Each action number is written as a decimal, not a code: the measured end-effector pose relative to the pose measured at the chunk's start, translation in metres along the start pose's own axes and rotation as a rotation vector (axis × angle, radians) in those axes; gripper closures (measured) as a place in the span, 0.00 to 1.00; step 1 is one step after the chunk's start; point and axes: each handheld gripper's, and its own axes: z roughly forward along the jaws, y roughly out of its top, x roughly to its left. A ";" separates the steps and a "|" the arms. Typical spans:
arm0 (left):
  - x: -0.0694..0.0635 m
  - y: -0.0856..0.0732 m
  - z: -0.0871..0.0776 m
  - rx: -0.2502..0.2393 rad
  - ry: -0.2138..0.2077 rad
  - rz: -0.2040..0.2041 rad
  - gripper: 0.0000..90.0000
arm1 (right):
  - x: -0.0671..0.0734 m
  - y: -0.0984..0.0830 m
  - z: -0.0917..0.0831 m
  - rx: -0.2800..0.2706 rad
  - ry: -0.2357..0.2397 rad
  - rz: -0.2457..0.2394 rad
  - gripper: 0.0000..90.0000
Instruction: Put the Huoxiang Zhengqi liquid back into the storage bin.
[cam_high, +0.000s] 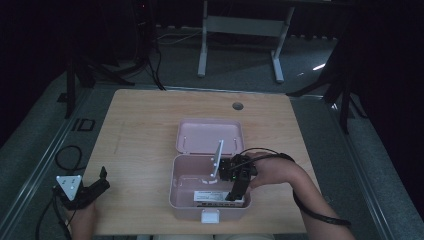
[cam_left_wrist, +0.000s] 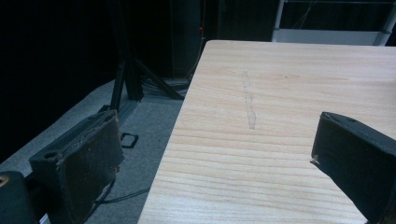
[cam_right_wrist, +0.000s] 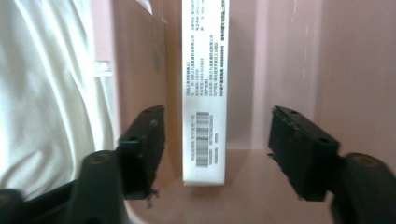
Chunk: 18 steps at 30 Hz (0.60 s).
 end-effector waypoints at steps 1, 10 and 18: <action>0.000 0.000 0.000 0.001 -0.001 -0.001 0.02 | 0.000 -0.002 -0.005 -0.018 -0.002 0.004 0.32; 0.000 0.000 0.000 0.002 0.002 0.001 0.02 | -0.005 -0.036 -0.043 -0.144 -0.093 0.041 0.15; 0.000 0.000 0.000 0.001 0.002 0.003 0.02 | -0.014 -0.074 -0.063 -0.281 -0.244 0.102 0.15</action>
